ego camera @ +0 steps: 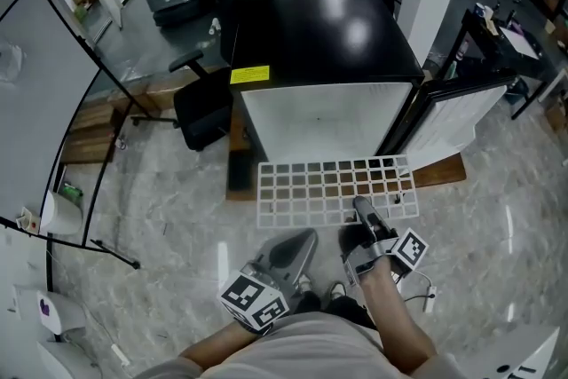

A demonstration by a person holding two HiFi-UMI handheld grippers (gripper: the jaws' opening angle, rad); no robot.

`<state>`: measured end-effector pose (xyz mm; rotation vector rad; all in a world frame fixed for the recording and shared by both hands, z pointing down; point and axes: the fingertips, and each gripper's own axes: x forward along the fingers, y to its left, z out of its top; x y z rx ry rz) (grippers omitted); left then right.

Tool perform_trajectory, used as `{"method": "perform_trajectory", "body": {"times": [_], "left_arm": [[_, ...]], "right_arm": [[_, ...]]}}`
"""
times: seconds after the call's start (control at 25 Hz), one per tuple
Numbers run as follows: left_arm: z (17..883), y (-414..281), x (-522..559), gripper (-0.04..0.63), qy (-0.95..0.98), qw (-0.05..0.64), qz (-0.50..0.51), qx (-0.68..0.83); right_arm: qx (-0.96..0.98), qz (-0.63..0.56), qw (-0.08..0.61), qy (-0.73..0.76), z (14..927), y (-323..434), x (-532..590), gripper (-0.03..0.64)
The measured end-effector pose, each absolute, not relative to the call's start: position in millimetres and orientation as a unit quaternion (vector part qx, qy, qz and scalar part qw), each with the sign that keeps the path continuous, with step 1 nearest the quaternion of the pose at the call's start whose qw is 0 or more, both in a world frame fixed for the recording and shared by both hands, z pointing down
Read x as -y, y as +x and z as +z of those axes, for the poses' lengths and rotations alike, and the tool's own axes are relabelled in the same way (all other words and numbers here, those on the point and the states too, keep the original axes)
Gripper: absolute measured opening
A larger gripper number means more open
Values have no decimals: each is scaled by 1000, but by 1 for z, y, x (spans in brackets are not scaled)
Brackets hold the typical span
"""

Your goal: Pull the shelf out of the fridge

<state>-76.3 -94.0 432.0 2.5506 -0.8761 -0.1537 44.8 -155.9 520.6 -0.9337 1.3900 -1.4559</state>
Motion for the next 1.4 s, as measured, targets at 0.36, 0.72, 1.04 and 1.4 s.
{"method": "perform_trajectory", "body": {"times": [0.36, 0.72, 1.04, 1.4], "left_arm": [[430, -30, 44, 6, 918, 212, -50, 330], [429, 25, -40, 6, 912, 208, -52, 349], [425, 35, -93, 6, 901, 196, -45, 383], [418, 37, -124, 6, 904, 188, -34, 382]], "right_arm": [[-583, -590, 434, -351, 506, 75, 102, 44], [-597, -607, 413, -324, 501, 110, 20, 44], [-612, -619, 394, -296, 499, 117, -36, 44], [-640, -601, 378, -295, 485, 113, -78, 44]]}}
